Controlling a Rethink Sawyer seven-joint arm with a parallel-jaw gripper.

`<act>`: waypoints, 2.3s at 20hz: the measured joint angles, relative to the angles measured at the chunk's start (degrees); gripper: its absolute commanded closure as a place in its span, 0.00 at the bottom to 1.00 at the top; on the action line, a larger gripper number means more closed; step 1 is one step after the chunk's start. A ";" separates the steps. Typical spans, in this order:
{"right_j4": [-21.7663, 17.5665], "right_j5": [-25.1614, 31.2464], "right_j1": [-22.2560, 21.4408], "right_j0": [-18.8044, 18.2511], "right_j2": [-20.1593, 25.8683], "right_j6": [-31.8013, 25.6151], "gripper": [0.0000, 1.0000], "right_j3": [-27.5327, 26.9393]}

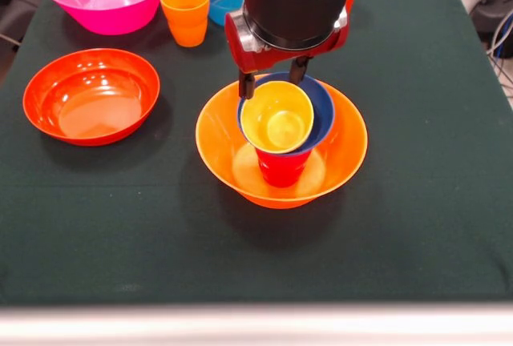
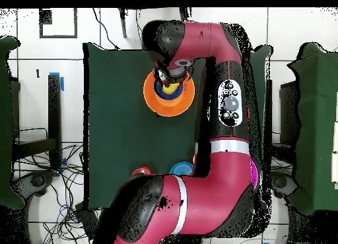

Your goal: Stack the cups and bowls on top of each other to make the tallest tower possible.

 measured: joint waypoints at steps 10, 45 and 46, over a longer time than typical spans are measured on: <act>0.00 4.51 -2.78 0.51 -0.21 0.00 0.00 -0.34; -0.27 7.45 1.60 0.54 1.32 0.01 1.00 -12.15; -0.28 7.43 1.97 0.54 1.41 0.01 1.00 -12.87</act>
